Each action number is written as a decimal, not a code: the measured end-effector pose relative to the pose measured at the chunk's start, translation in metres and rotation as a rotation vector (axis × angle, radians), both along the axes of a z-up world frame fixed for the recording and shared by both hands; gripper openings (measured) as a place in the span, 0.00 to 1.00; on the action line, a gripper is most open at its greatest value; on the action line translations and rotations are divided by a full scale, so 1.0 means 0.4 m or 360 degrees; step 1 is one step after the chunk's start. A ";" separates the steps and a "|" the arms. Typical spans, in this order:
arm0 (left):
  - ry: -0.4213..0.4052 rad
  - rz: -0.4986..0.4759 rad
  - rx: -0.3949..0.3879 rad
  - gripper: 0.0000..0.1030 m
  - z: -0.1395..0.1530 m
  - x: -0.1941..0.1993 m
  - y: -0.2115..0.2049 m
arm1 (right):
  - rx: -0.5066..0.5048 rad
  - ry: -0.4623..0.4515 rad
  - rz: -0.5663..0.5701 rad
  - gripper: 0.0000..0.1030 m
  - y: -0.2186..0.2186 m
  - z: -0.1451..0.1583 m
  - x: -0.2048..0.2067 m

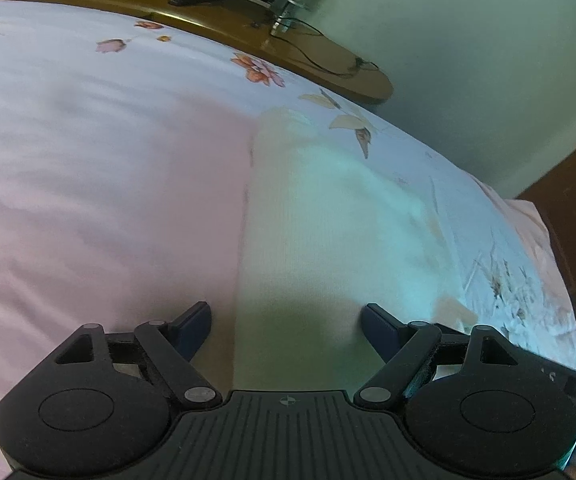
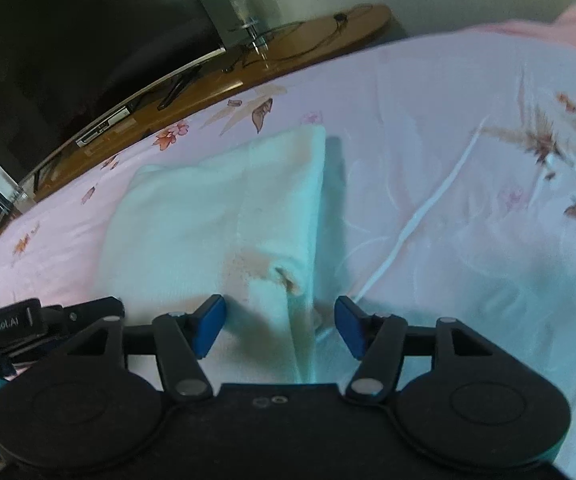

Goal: Fold small clothes

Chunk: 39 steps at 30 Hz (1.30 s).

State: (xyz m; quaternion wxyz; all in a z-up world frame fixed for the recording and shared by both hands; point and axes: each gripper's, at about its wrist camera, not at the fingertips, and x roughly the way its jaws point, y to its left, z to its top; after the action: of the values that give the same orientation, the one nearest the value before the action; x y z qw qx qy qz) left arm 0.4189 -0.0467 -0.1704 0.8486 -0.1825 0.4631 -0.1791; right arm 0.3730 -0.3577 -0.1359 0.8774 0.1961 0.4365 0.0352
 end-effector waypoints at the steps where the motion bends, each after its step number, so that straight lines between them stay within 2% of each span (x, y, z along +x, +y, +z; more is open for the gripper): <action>1: 0.0005 -0.0011 -0.0017 0.80 -0.001 0.002 -0.001 | 0.0032 0.0005 -0.0005 0.59 -0.007 -0.004 0.003; 4: 0.0023 -0.0029 -0.0074 0.79 -0.006 0.012 0.003 | 0.0102 0.0009 -0.0005 0.61 -0.021 -0.014 0.007; 5: 0.0026 -0.0032 -0.0091 0.67 -0.008 0.014 0.006 | 0.0114 0.0008 0.0003 0.61 -0.023 -0.015 0.009; 6: 0.0042 -0.0049 -0.0114 0.61 -0.013 0.020 0.006 | 0.0121 0.0008 0.0011 0.62 -0.025 -0.016 0.010; 9: 0.0048 -0.0028 -0.0154 0.61 -0.020 0.024 0.009 | 0.0148 0.0006 0.0046 0.63 -0.028 -0.019 0.020; 11: 0.0037 -0.0024 -0.0151 0.60 -0.021 0.023 0.003 | 0.0149 0.0002 0.0046 0.61 -0.024 -0.019 0.028; 12: 0.0035 -0.0019 -0.0156 0.55 -0.022 0.021 0.002 | 0.0156 -0.0002 0.0050 0.60 -0.021 -0.020 0.032; 14: 0.0061 -0.0009 -0.0206 0.47 -0.024 0.018 0.006 | 0.0180 -0.0006 0.0062 0.50 -0.015 -0.021 0.039; 15: 0.0062 -0.0003 -0.0218 0.46 -0.022 0.016 0.008 | 0.0202 -0.0014 0.0068 0.39 -0.013 -0.019 0.039; 16: 0.0052 -0.0012 -0.0206 0.46 -0.022 0.015 0.006 | 0.0191 -0.0025 0.0079 0.36 -0.008 -0.014 0.037; 19: 0.0052 -0.0004 -0.0208 0.46 -0.031 0.024 0.001 | 0.0164 -0.0032 0.0098 0.39 -0.002 -0.015 0.044; 22: -0.0004 -0.0016 -0.0135 0.46 -0.025 0.022 -0.023 | 0.0171 -0.0041 0.0083 0.42 0.003 -0.023 0.061; 26: -0.0018 0.0013 -0.0089 0.44 -0.013 0.017 -0.035 | 0.0095 -0.0075 0.0072 0.42 0.028 -0.022 0.071; 29: -0.0074 0.0003 -0.0091 0.33 0.004 -0.003 -0.029 | 0.0074 -0.0103 0.0085 0.32 0.036 -0.008 0.060; 39: -0.0142 0.0003 -0.0100 0.31 0.039 -0.019 -0.025 | 0.0053 -0.0214 0.0090 0.29 0.055 0.040 0.021</action>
State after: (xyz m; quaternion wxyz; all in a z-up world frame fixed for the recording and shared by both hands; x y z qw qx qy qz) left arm 0.4113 -0.0566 -0.1548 0.8624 -0.2012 0.4190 -0.2007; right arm 0.3814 -0.3356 -0.1198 0.9000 0.1953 0.3814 0.0803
